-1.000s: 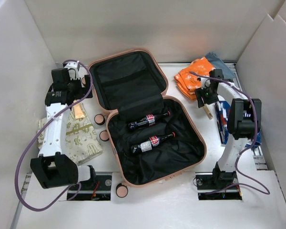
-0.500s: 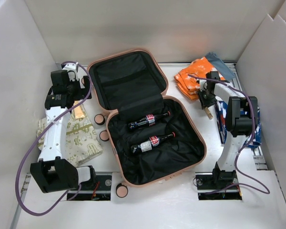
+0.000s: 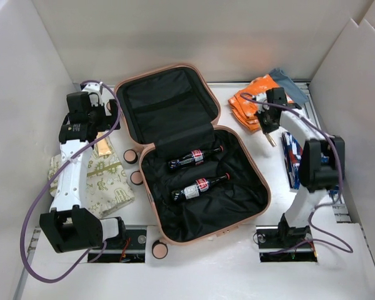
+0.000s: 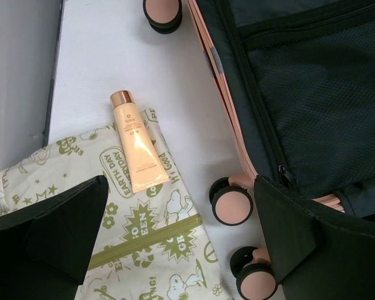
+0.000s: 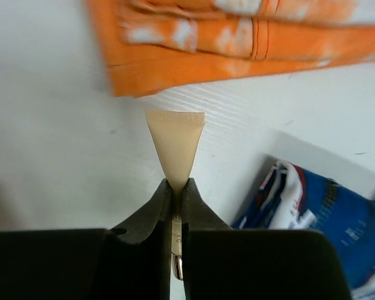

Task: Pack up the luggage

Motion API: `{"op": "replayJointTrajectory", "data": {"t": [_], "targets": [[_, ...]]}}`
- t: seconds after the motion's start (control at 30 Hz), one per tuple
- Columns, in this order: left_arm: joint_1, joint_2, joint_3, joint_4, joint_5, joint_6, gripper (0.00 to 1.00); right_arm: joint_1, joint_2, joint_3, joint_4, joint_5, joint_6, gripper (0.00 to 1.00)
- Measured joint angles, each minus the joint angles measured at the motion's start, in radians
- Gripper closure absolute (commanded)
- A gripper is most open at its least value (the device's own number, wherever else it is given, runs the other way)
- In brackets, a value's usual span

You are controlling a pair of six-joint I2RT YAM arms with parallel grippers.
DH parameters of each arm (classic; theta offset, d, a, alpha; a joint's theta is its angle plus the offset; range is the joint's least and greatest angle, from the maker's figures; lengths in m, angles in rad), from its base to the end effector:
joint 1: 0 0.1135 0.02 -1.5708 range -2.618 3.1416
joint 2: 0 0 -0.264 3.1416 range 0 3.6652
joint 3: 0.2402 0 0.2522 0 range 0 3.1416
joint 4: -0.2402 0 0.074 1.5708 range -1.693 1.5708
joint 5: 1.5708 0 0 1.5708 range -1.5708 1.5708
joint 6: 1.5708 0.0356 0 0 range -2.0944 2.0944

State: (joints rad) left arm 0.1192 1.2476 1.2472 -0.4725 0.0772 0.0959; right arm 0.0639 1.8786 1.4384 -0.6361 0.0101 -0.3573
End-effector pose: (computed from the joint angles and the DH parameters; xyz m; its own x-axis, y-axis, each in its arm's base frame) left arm 0.2770 0.0304 0.3739 -0.4550 0.0417 -0.8895 -0.0068 0.9987 0.0503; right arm 0.3984 0.0251 0.2185 -0.8023 -0.4018 -0.4415 -0.3625 0.9155 -0.1743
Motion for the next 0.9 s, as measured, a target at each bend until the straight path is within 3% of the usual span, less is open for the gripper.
{"op": "replayJointTrajectory", "data": {"t": [0.2,0.37,0.57,0.7,0.77,0.9], "targets": [[0.0,0.0,-0.013,0.005,0.0,0.0,0.0,0.257,-0.442,-0.129,0.127,-0.019,-0.183,1.0],[0.0,0.0,-0.013,0.011,0.001,0.0,0.0,0.435,-0.59,-0.158,0.175,-0.225,-0.426,1.0],[0.0,0.0,-0.013,0.013,0.0,0.005,0.0,0.637,-0.457,-0.184,0.149,-0.314,-0.657,1.0],[0.0,0.0,-0.013,0.015,0.0,0.006,0.0,0.749,-0.28,-0.093,0.086,-0.33,-0.733,1.0],[0.0,0.0,-0.013,0.018,0.0,0.008,0.0,0.787,-0.197,-0.017,0.053,-0.344,-0.74,1.0],[0.0,0.0,-0.013,0.02,0.0,0.012,0.0,0.809,-0.047,0.192,0.005,-0.402,-0.586,1.0]]}}
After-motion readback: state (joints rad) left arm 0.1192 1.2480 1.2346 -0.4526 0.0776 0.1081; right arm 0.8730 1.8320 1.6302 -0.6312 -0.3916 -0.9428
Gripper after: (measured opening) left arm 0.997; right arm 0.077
